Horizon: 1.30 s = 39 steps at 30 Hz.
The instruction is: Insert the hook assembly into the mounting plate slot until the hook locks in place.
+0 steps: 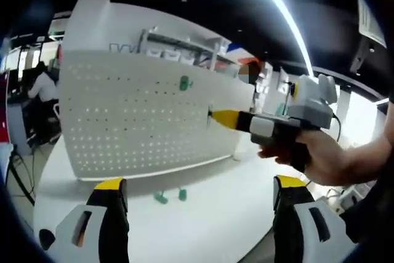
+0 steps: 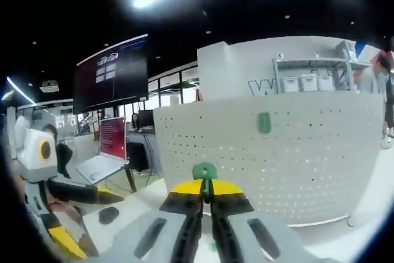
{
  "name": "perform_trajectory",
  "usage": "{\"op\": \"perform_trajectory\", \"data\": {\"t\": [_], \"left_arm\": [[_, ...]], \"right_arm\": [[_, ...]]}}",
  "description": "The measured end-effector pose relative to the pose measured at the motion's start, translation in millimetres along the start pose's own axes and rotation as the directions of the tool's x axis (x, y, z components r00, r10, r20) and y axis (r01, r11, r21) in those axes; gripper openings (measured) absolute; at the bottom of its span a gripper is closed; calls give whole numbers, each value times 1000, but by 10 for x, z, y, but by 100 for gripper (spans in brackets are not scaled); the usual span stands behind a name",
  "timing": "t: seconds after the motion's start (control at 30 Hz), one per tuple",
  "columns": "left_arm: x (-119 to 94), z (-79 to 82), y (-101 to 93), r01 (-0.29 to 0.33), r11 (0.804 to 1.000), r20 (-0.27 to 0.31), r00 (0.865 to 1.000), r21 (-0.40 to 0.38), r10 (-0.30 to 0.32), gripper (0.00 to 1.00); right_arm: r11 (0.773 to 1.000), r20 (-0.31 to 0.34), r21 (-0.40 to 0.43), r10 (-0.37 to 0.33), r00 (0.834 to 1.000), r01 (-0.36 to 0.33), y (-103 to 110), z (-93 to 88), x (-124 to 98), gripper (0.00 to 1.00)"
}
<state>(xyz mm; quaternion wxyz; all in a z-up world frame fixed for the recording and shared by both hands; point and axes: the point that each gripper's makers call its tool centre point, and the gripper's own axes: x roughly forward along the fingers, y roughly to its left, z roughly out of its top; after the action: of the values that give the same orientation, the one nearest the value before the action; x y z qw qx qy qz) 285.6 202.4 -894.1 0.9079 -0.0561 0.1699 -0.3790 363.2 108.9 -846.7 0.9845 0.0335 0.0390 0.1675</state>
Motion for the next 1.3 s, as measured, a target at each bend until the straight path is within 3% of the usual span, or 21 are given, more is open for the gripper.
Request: {"op": "perform_trajectory", "data": {"t": [0.63, 1.3], "left_arm": [[21, -19, 215, -22, 1000, -26, 999, -20, 21, 98], [44, -135, 263, -14, 998, -50, 999, -64, 11, 98]], "right_arm": [[985, 82, -21, -168, 982, 170, -782, 276, 465, 1], [965, 130, -10, -260, 957, 263, -1281, 402, 718, 1]]}}
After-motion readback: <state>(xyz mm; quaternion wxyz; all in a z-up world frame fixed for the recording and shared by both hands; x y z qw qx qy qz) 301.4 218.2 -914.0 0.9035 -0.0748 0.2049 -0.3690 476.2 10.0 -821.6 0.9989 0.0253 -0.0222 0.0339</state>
